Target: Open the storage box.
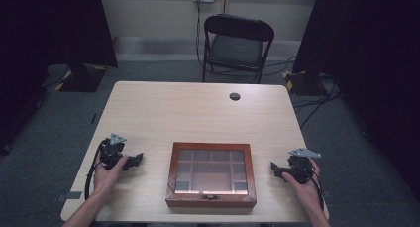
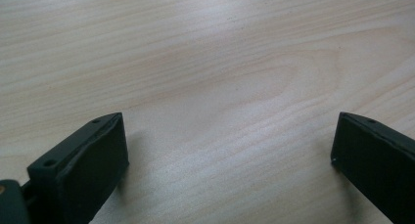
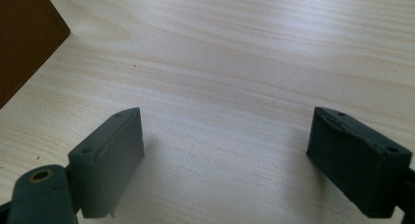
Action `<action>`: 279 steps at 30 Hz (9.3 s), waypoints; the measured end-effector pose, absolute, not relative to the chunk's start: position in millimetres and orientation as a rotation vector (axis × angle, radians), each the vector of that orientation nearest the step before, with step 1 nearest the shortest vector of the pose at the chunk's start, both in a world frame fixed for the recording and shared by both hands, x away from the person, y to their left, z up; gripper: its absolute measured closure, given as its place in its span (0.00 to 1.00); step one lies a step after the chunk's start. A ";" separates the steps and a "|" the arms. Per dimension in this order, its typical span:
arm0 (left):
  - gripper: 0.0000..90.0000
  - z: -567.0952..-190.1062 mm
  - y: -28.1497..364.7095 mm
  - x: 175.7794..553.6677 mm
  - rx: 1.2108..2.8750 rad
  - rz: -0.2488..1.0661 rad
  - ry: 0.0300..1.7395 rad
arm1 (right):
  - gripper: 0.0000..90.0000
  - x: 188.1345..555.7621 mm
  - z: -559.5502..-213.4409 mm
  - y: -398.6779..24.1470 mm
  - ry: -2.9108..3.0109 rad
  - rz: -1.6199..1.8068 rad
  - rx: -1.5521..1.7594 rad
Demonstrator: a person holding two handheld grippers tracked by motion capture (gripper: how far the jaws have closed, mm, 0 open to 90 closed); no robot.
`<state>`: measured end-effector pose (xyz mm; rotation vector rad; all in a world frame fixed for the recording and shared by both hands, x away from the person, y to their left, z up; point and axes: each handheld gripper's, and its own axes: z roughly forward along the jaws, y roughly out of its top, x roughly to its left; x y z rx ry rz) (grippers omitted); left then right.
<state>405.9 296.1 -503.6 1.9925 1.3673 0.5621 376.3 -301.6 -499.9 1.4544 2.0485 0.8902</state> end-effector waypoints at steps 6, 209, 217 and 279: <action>0.00 -503.6 296.1 406.0 1.993 0.562 1.367 | 0.14 376.4 -499.9 -301.7 2.048 0.890 1.453; 0.92 -414.3 80.3 337.0 2.206 -0.269 0.318 | 0.22 349.2 -469.0 -261.9 2.403 1.315 1.087; 0.60 -413.6 84.2 338.1 2.161 -0.233 0.332 | 0.22 350.2 -469.8 -263.7 2.400 1.334 1.094; 0.30 -407.8 178.8 322.0 1.955 0.113 0.400 | 0.22 355.0 -445.2 -264.7 2.231 1.466 1.120</action>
